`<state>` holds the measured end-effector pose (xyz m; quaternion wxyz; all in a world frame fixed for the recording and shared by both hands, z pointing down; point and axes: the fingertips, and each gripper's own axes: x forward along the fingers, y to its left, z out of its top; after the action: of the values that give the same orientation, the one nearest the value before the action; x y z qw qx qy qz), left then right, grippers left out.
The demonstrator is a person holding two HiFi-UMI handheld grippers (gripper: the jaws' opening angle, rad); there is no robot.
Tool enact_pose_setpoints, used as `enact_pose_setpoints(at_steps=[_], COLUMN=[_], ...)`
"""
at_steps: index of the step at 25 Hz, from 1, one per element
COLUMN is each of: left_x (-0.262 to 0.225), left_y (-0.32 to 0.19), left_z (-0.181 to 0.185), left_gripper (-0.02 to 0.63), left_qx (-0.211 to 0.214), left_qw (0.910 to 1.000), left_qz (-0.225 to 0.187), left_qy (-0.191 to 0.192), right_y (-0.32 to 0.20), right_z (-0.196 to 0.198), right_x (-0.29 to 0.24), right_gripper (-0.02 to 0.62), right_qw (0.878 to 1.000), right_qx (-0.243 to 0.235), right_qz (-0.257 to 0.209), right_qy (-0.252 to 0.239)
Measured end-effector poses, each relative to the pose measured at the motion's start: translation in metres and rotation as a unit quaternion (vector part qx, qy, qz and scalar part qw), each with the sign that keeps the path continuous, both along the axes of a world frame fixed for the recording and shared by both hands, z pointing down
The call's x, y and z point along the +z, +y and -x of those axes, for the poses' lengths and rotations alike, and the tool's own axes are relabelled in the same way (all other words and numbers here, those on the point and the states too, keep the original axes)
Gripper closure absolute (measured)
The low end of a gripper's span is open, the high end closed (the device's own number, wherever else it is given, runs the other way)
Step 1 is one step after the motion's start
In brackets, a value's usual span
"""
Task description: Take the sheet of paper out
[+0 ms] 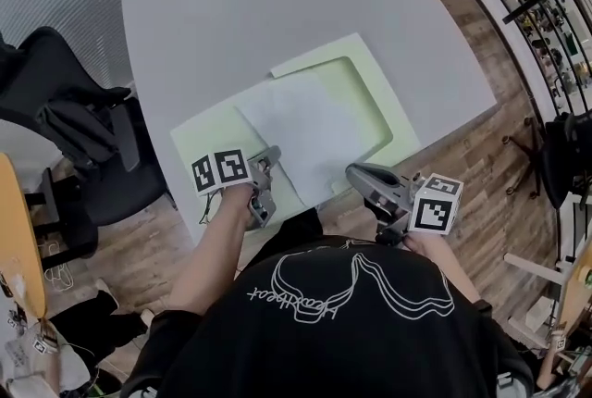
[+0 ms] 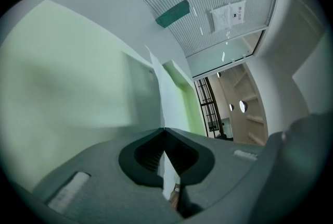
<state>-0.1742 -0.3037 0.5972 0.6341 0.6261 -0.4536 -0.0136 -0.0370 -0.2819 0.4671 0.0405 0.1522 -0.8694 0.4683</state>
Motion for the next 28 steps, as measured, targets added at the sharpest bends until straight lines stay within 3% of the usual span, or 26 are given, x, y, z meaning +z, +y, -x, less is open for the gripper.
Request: enact_pose_setpoints(at_steps=[16,22,28], left_x=[-0.029,-0.045,-0.075], left_y=[0.067,0.092,0.119], left_z=[0.04,0.046,0.043], left_gripper=[0.592,0.592,0.592], left_qx=[-0.041,-0.044,-0.03], left_qw=[0.9984,0.9952,0.9847], left_qz=[-0.018,-0.042,-0.093], left_qy=[-0.034,-0.077,-0.144], right_y=[0.056,0.083,0.11], right_z=[0.022,0.029,0.028], right_x=[-0.026,-0.033,-0.045], right_gripper=[0.586,0.586,0.586], right_qw=[0.999,0.998,0.996], right_qx=[-0.026,-0.043,-0.055], right_qz=[-0.009,-0.02,-0.045], right_qy=[-0.04,-0.046,-0.046])
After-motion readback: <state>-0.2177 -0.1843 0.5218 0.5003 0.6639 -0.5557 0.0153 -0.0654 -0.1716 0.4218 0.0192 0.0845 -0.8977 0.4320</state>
